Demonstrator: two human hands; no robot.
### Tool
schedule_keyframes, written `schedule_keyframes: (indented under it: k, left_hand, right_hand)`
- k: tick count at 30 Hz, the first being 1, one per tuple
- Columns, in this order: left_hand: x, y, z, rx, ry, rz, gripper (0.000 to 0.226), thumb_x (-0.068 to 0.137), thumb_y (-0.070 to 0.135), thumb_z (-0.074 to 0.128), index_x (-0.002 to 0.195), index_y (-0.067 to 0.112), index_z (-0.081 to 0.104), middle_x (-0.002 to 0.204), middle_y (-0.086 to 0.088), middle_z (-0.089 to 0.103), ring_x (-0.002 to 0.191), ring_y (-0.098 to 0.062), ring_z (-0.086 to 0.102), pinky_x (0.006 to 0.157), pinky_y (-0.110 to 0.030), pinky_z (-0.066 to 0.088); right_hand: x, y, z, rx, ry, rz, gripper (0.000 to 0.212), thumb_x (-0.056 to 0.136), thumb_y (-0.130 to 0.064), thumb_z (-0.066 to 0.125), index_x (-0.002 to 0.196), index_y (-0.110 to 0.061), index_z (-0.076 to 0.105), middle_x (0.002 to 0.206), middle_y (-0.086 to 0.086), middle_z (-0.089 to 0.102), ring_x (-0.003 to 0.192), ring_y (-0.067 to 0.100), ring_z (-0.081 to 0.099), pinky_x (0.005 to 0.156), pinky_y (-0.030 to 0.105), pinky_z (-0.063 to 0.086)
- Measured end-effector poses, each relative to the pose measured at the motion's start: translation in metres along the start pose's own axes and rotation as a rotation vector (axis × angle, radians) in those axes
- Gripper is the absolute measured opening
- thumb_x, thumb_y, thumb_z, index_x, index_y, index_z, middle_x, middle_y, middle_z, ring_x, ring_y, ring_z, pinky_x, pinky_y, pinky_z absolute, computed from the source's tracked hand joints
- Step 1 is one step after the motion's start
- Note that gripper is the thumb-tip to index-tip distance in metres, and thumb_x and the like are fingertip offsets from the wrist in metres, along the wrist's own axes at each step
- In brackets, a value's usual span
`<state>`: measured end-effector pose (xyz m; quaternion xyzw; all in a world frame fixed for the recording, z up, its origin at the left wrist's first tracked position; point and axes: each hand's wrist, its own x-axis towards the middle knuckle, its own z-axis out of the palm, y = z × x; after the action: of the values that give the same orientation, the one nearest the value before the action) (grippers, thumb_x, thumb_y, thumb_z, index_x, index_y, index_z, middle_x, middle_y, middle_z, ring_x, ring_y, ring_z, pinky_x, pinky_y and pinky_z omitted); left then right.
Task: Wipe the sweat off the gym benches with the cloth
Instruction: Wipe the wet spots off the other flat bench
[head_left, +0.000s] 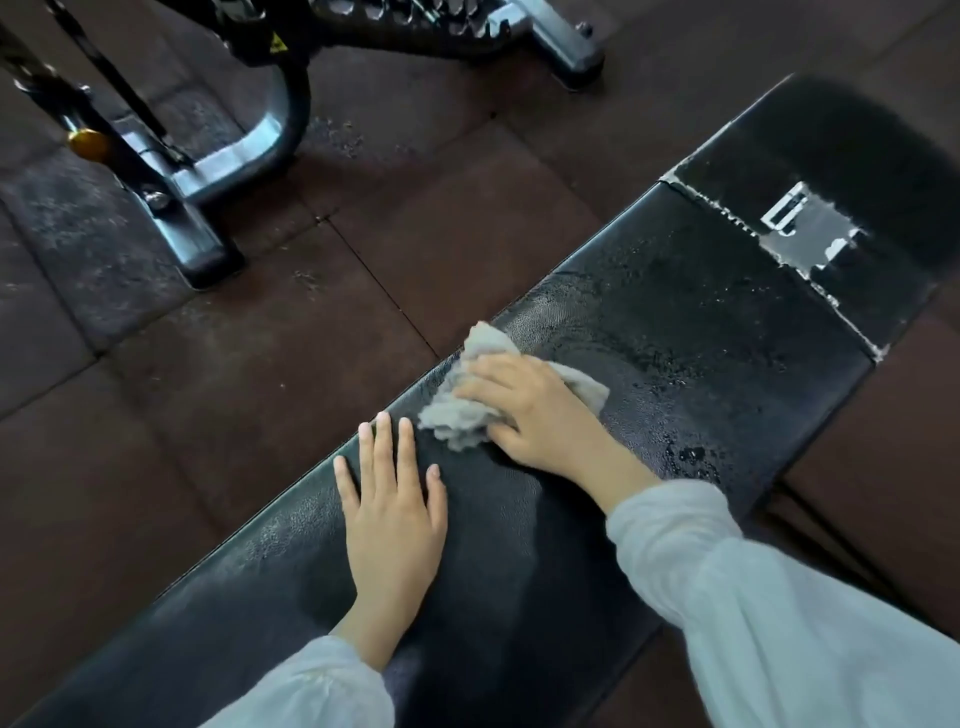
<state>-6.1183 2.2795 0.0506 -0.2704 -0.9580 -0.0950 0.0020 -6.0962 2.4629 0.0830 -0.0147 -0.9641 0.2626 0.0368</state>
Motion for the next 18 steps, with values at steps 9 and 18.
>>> schedule_keyframes:
  k: [9,18]
  left_hand:
    - [-0.001,0.001,0.0,-0.012,0.005,-0.001,0.053,0.092,0.03,0.03,0.135,0.001,0.043,0.142,-0.018,0.041,0.134,-0.033,0.034,0.109,-0.046,0.014]
    - [-0.001,0.001,0.0,-0.028,0.001,0.001,0.054,0.092,0.031,0.029,0.135,0.0,0.042,0.143,-0.019,0.039,0.134,-0.034,0.033,0.109,-0.05,0.018]
  right_hand:
    - [-0.005,0.021,-0.014,-0.026,0.294,0.542,0.043,0.075,-0.02,0.041,0.11,-0.009,0.064,0.12,0.011,0.061,0.115,0.029,0.051,0.096,0.048,0.04]
    - [-0.117,-0.028,0.012,-0.049,0.027,0.09,0.046,0.069,-0.02,0.048,0.115,-0.022,0.055,0.127,0.001,0.057,0.119,0.021,0.048,0.094,0.037,0.036]
